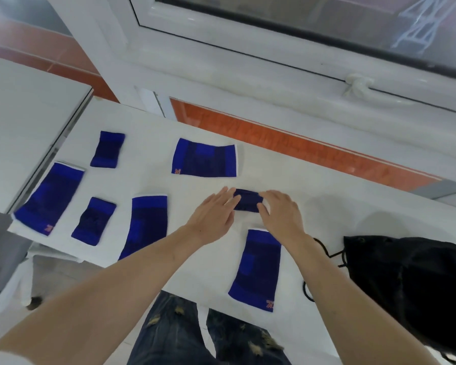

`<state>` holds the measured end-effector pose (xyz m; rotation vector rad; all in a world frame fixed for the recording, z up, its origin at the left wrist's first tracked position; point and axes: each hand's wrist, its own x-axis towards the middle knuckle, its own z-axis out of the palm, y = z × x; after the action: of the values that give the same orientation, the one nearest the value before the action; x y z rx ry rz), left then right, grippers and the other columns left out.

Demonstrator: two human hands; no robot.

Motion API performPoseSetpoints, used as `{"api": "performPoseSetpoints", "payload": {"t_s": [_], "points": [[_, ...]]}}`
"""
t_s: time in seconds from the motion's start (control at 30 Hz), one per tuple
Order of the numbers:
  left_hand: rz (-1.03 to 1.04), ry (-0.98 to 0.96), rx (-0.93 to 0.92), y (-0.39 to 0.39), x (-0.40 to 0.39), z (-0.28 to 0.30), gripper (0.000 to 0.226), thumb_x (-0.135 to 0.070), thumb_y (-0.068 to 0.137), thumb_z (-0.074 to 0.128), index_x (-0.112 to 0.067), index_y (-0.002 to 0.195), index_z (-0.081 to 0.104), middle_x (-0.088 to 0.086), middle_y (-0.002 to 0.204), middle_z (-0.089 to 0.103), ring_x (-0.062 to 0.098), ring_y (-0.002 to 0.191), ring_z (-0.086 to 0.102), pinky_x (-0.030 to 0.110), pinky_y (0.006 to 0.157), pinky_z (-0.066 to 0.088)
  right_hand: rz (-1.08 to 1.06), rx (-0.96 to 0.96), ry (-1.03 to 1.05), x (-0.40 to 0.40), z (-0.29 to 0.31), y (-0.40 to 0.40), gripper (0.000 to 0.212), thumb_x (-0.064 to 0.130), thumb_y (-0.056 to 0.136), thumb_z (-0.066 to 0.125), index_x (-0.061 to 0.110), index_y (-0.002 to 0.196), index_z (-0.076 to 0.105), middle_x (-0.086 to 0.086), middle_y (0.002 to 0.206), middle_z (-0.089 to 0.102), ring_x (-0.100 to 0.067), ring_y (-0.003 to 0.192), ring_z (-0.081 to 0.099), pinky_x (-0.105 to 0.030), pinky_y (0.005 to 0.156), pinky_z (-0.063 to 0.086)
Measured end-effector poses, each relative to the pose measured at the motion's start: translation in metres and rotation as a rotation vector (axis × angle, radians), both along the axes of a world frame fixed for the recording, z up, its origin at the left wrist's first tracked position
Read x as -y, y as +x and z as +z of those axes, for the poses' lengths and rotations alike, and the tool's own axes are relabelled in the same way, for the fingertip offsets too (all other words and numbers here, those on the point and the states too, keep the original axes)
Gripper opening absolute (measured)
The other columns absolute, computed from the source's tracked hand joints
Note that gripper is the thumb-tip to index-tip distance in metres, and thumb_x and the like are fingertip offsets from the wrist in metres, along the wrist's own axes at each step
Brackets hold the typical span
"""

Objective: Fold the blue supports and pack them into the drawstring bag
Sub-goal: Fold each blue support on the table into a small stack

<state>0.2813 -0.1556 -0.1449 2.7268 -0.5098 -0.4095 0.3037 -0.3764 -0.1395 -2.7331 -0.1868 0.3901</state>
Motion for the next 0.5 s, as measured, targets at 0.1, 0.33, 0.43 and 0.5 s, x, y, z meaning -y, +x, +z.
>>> {"api": "performPoseSetpoints", "payload": {"t_s": [0.1, 0.33, 0.43, 0.5], "points": [[0.186, 0.0, 0.017, -0.018, -0.008, 0.01, 0.053, -0.03, 0.109, 0.035, -0.017, 0.159, 0.027, 0.005, 0.167, 0.024, 0.022, 0.155, 0.02, 0.036, 0.123, 0.026, -0.01, 0.016, -0.003, -0.008, 0.01, -0.017, 0.038, 0.035, 0.105, 0.046, 0.023, 0.14, 0.056, 0.004, 0.143, 0.058, -0.02, 0.131, 0.05, -0.04, 0.108, 0.043], [0.353, 0.089, 0.012, -0.058, -0.06, 0.028, 0.052, -0.032, 0.107, 0.038, -0.017, 0.156, 0.031, 0.008, 0.163, 0.031, 0.026, 0.151, 0.03, 0.043, 0.119, 0.035, 0.067, 0.123, 0.024, -0.064, 0.034, -0.033, 0.033, 0.03, 0.103, 0.051, 0.018, 0.131, 0.061, 0.0, 0.134, 0.062, -0.024, 0.124, 0.055, -0.041, 0.102, 0.048], [0.42, 0.11, 0.014, -0.071, -0.095, 0.032, 0.051, -0.032, 0.105, 0.039, -0.015, 0.153, 0.035, 0.009, 0.158, 0.038, 0.027, 0.147, 0.035, 0.047, 0.114, 0.041, 0.138, 0.14, 0.032, -0.101, 0.04, -0.032, 0.032, 0.032, 0.103, 0.051, 0.02, 0.129, 0.062, 0.001, 0.133, 0.062, -0.022, 0.122, 0.056, -0.041, 0.1, 0.05], [0.458, 0.129, 0.011, -0.078, -0.122, 0.033, 0.05, -0.032, 0.105, 0.042, -0.013, 0.151, 0.04, 0.01, 0.155, 0.043, 0.028, 0.144, 0.039, 0.046, 0.113, 0.042, 0.193, 0.14, 0.029, -0.131, 0.043, -0.029, 0.033, 0.034, 0.103, 0.05, 0.021, 0.131, 0.062, 0.002, 0.137, 0.06, -0.021, 0.126, 0.054, -0.042, 0.102, 0.049]]}}
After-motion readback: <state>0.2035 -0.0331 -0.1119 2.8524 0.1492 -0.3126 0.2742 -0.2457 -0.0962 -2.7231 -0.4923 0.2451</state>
